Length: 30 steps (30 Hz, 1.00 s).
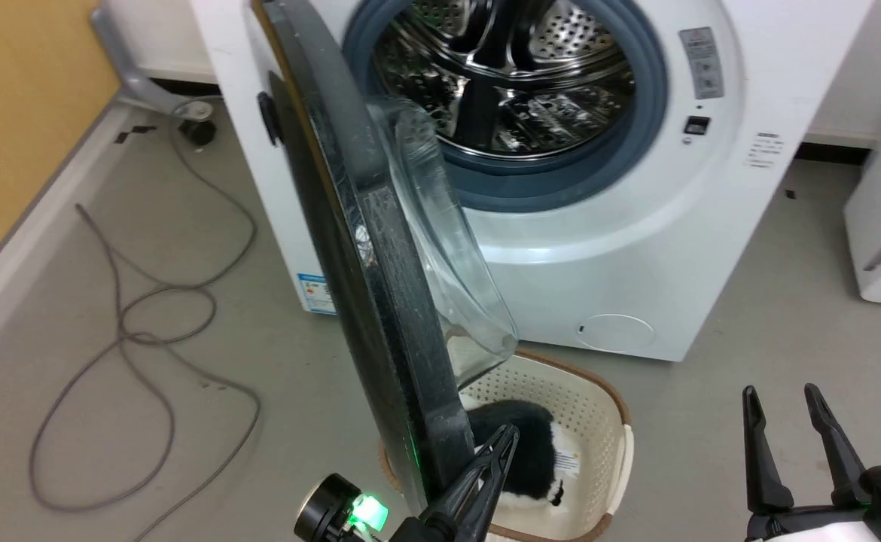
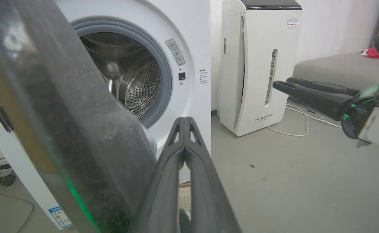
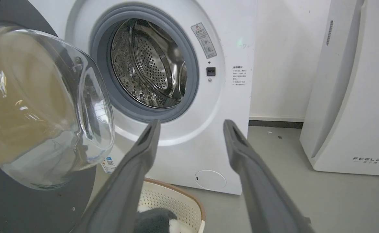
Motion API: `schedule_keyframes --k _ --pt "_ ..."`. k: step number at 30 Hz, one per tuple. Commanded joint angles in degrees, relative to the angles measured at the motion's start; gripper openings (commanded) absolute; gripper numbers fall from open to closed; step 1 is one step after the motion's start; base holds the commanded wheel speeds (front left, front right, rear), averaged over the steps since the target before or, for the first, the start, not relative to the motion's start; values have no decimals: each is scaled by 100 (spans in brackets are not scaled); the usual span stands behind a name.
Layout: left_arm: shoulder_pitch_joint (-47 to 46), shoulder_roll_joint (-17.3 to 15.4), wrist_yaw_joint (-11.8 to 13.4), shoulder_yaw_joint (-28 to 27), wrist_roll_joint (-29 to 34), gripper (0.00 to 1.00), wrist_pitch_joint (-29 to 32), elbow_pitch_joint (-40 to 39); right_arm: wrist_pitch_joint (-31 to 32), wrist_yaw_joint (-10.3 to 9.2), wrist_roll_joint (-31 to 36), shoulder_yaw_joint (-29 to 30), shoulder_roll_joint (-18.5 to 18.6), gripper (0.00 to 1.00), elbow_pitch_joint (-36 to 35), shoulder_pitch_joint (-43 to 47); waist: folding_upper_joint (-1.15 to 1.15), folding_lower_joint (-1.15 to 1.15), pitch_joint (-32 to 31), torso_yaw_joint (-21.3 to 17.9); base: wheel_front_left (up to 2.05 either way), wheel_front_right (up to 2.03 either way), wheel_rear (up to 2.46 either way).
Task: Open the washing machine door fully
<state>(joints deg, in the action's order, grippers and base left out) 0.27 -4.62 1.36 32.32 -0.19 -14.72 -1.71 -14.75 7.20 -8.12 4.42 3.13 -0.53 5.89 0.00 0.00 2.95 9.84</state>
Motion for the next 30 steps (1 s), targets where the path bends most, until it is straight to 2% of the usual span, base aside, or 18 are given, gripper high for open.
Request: schedule_keyframes --k 1,9,17,23,30 --pt "-61 -61 30 -48 -33 0 -27 -7 -25 29 2 -1 -25 100 -4 -5 0 0 14 80 0 0 0" --pt "65 -255 42 -25 -6 0 -28 -92 -25 29 -8 -27 -25 100 2 -23 0 0 49 524 0 0 0" --pt "347 -471 283 -262 -60 0 -28 -256 -25 29 -18 -125 -25 100 26 -46 0 0 68 927 0 0 0" --pt "598 -746 548 -666 -144 0 -28 -229 -25 29 -4 -93 -25 100 0 -64 0 0 142 1087 0 0 0" --pt "573 -884 918 -1525 -502 0 -28 -293 -25 29 48 -78 -25 100 -43 -114 0 0 312 1130 0 0 0"
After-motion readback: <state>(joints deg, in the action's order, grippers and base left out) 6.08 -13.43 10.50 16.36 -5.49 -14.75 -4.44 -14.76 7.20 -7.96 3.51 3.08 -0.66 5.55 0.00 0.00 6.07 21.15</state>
